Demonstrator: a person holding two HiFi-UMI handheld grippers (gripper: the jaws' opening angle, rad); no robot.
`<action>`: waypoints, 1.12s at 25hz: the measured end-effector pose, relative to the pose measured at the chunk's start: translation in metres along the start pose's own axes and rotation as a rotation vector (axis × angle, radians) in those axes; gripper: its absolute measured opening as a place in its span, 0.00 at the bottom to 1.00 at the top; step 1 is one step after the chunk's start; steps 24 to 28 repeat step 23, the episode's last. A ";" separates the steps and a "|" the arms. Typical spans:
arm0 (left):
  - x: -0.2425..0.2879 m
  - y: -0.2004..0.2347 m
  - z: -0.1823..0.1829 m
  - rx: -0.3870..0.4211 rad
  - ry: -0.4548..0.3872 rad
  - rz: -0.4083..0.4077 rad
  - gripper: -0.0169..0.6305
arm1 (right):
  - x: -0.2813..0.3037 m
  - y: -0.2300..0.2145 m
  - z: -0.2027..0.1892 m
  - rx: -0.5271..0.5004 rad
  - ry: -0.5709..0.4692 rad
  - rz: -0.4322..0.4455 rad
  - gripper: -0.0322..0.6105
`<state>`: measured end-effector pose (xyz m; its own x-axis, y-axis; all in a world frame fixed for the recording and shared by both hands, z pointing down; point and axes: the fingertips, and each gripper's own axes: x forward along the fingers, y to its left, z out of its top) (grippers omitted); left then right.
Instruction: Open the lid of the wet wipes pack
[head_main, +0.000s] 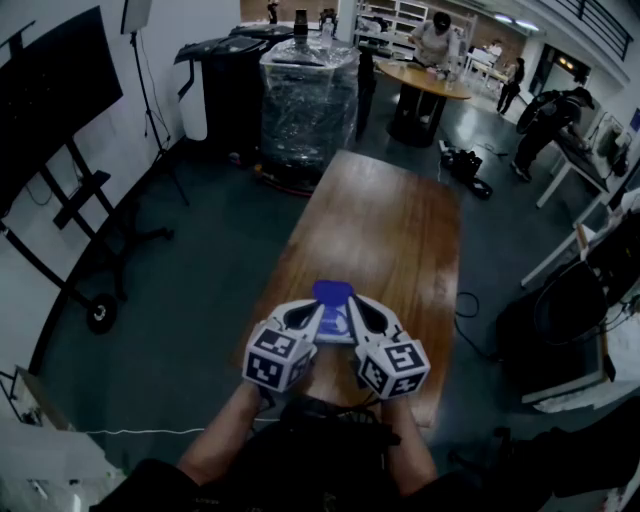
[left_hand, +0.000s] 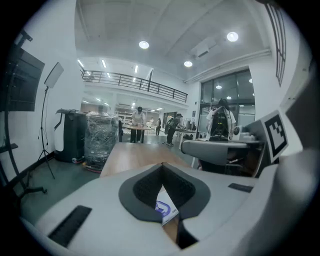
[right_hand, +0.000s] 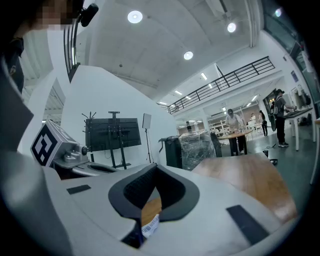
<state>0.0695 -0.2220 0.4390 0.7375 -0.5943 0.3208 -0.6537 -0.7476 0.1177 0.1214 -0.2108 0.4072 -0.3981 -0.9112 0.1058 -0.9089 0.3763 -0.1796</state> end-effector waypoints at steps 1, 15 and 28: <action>0.000 -0.001 0.000 0.001 -0.001 -0.001 0.03 | -0.001 0.000 0.000 0.000 -0.001 0.002 0.06; 0.002 -0.008 0.003 0.004 -0.014 -0.008 0.03 | -0.005 0.000 0.013 -0.012 -0.026 0.021 0.06; 0.005 -0.012 0.005 0.010 -0.012 -0.016 0.03 | -0.007 -0.002 0.020 -0.021 -0.031 0.017 0.06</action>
